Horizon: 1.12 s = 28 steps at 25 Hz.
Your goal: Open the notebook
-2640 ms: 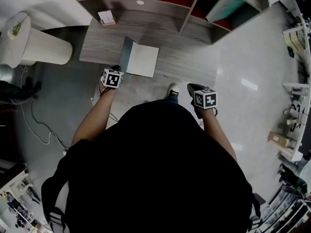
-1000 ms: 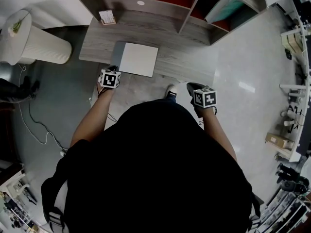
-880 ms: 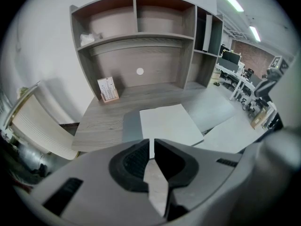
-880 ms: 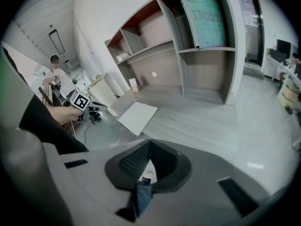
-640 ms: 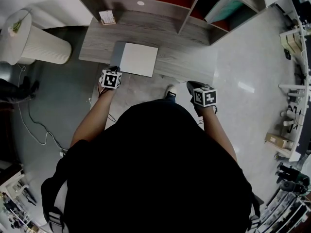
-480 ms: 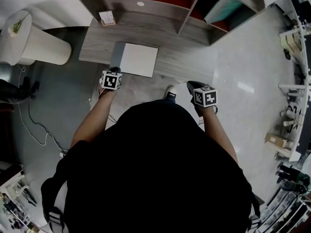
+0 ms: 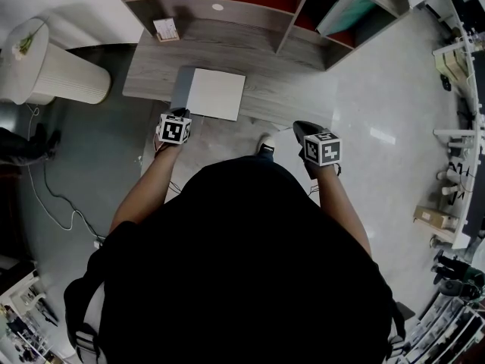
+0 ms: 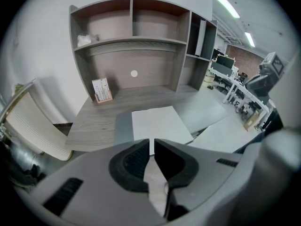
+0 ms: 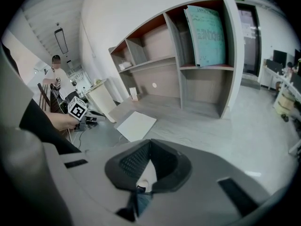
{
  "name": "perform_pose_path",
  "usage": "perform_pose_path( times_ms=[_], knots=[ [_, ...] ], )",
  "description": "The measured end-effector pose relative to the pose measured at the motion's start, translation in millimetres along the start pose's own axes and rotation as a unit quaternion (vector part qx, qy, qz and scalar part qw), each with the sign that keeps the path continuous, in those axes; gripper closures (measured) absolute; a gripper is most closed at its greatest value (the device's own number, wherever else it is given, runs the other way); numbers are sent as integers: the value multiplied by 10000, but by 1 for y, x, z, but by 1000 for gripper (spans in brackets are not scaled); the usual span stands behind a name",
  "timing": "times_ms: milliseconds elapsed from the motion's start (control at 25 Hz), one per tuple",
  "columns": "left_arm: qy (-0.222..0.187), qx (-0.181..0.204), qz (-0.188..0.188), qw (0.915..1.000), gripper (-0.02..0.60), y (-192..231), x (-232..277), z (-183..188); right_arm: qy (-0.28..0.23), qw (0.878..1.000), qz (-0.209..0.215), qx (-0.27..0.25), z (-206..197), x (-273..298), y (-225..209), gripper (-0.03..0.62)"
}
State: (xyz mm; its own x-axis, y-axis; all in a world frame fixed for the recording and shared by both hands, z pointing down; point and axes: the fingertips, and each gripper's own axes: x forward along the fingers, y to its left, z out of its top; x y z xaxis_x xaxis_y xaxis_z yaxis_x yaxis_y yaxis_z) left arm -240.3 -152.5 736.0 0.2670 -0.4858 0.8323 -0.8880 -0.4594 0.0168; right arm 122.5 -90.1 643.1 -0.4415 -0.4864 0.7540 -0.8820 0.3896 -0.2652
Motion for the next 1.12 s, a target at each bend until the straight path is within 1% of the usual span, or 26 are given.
perform_pose_path(
  times_ms=[520, 800, 920, 1120],
  knots=[
    [-129, 68, -165, 9998, 546, -1, -8, 3, -352, 9990, -237, -122, 29, -10, 6, 592],
    [-134, 49, -235, 9996, 546, 4, -12, -5, -360, 9983, -400, -231, 39, -7, 15, 592],
    [-180, 42, -303, 9994, 546, 3, -14, -5, -369, 9981, -429, -238, 42, -7, 20, 592],
    [-274, 12, -456, 9986, 546, -2, -17, -4, -581, 9961, -625, -232, 50, -9, 23, 592]
  ],
)
